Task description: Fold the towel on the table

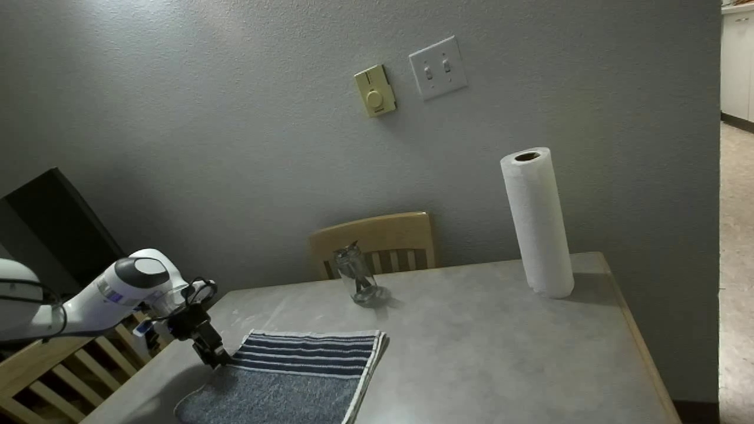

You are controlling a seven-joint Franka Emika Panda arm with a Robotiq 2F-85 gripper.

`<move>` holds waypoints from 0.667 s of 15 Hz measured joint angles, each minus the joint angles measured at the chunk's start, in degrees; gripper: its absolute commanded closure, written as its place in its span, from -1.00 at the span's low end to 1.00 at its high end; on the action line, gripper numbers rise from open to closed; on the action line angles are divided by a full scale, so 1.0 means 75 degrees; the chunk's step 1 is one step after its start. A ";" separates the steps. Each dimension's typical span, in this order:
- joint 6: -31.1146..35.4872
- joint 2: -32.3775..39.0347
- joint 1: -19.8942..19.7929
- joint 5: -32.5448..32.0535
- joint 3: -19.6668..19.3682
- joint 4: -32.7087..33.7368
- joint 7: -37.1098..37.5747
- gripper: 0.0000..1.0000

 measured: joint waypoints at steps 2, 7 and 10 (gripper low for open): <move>0.0000 -0.0003 0.0000 0.0000 0.0000 -0.0006 0.0010 -1.00; 0.0001 -0.0006 0.0004 0.0000 0.0000 -0.0015 0.0126 -1.00; 0.0167 -0.0013 0.0004 0.0000 0.0000 -0.0025 0.0144 -1.00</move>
